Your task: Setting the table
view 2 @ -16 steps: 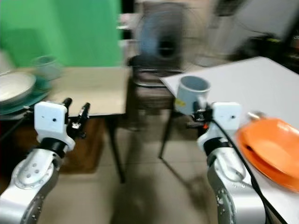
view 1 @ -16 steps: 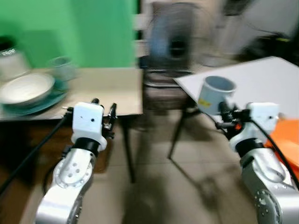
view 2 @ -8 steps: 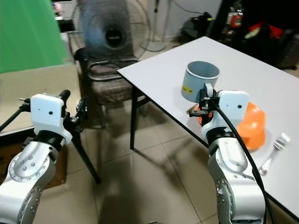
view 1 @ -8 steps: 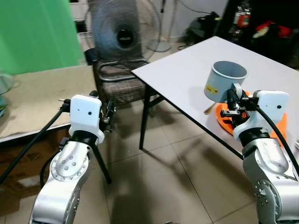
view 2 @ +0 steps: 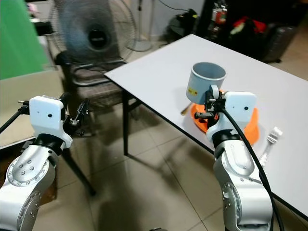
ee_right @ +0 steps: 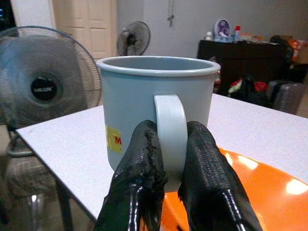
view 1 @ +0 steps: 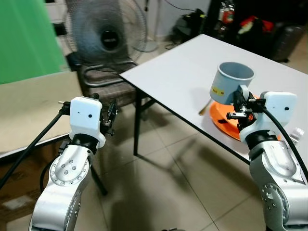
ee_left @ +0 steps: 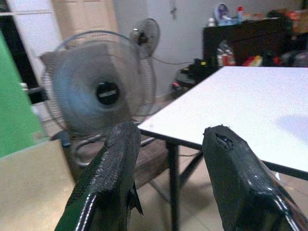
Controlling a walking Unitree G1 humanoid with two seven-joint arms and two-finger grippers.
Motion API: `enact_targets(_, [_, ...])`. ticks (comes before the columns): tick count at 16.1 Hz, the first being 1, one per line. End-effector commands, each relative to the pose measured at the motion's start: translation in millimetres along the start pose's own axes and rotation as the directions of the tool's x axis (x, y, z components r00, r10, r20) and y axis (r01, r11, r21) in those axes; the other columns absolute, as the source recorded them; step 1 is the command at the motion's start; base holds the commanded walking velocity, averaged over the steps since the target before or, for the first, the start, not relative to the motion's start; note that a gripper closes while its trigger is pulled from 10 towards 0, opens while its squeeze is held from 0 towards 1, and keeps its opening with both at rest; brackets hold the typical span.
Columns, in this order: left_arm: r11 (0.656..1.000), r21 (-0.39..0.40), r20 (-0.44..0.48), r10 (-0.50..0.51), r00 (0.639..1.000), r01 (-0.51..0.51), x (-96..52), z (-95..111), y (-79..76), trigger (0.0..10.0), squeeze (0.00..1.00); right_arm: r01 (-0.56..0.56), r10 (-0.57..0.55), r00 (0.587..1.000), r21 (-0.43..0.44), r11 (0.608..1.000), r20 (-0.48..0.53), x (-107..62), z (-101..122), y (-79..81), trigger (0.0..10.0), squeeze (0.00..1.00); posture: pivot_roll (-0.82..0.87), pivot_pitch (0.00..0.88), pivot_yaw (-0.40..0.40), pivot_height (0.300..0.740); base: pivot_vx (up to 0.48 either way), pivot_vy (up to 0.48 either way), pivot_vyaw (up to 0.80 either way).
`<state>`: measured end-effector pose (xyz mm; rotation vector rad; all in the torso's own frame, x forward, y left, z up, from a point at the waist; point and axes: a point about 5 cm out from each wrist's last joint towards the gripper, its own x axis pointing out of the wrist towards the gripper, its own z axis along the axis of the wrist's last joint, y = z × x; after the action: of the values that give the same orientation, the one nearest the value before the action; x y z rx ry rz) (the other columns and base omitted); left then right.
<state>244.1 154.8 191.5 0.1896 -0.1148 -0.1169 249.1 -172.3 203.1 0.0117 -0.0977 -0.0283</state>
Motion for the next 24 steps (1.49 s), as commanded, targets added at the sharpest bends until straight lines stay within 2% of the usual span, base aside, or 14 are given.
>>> enact_targets(1, [1.000, -0.003, 0.004, -0.006, 1.000, 0.006, 2.1, 1, 1.6, 10.0, 0.00, 0.016, -0.017, 1.000, -0.010, 1.000, -0.007, 2.0, 0, -2.6, 10.0, 0.00, -0.05, 0.004, -0.037, 0.740, 0.247, 0.000, -0.80])
enact_targets(14, [1.000, 0.000, 0.006, -0.011, 1.000, 0.011, 4.4, 2, 3.4, 10.0, 0.00, 0.020, -0.020, 1.000, -0.005, 1.000, -0.020, 3.3, -1, -1.8, 10.0, 0.00, -0.05, 0.013, -0.039, 0.740, 0.271, 0.000, -0.80])
enact_targets(17, [1.000, 0.001, 0.007, -0.013, 1.000, 0.013, 4.2, 2, 3.1, 10.0, 0.00, 0.018, -0.018, 1.000, -0.006, 1.000, -0.019, 3.4, -1, -1.8, 10.0, 0.00, -0.05, 0.013, -0.039, 0.740, 0.275, 0.000, 0.00])
enact_targets(19, [1.000, 0.001, 0.007, -0.014, 1.000, 0.014, 4.2, 2, 3.5, 10.0, 0.00, 0.006, -0.006, 1.000, -0.005, 1.000, -0.017, 4.0, -1, -0.6, 10.0, 0.00, -0.05, 0.014, -0.035, 0.740, 0.276, 0.000, -0.68])
enact_targets(21, [1.000, 0.001, 0.006, -0.016, 1.000, 0.016, 4.4, 2, 3.1, 10.0, 0.00, -0.077, 0.078, 0.997, 0.018, 0.997, -0.003, 8.6, 2, 5.3, 10.0, 0.00, -0.05, 0.015, -0.036, 0.740, 0.276, 0.000, 0.00])
enact_targets(24, [1.000, 0.002, 0.006, -0.013, 1.000, 0.013, 3.2, 2, 4.8, 10.0, 0.00, -0.120, 0.120, 0.993, 0.010, 0.993, 0.004, 14.3, 4, 8.7, 10.0, 0.00, -0.04, 0.015, -0.041, 0.740, 0.275, 0.000, 0.00])
